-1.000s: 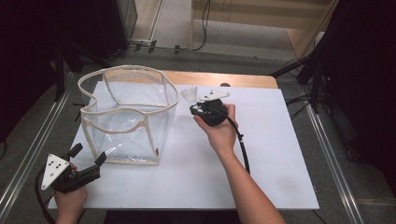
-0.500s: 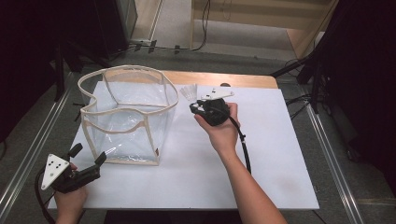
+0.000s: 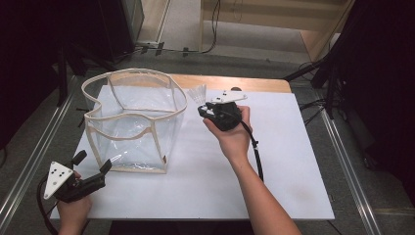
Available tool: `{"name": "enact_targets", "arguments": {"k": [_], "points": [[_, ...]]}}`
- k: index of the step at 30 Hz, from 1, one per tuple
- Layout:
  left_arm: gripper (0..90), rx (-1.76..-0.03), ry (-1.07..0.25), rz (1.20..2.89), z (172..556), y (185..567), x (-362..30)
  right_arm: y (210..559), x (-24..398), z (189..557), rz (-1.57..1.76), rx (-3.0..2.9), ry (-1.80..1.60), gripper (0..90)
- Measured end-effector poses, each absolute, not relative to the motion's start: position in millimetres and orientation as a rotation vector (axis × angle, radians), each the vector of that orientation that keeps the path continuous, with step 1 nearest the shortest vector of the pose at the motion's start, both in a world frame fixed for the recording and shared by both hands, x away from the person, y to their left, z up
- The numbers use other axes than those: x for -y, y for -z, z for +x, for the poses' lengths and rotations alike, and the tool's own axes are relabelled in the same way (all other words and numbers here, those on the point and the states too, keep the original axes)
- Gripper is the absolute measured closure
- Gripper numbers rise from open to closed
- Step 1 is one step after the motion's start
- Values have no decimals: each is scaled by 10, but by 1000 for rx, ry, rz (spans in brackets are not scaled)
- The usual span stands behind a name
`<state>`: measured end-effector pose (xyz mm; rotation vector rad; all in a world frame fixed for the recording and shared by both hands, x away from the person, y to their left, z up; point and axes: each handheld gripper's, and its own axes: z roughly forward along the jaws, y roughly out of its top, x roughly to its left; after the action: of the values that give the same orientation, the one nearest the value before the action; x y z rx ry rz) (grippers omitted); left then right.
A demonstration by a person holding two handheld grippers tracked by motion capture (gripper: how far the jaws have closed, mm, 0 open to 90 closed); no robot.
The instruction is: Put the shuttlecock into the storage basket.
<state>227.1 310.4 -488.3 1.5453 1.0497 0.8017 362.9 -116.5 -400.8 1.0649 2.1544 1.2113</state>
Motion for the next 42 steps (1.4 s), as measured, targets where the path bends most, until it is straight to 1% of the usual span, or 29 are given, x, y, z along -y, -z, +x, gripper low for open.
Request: {"name": "enact_targets", "arguments": {"k": [42], "points": [[115, -1041, -830, 1575, 2266, 4883, -3071, 3585, 1096, 3551, 997, -2081, -1260, 611]]}}
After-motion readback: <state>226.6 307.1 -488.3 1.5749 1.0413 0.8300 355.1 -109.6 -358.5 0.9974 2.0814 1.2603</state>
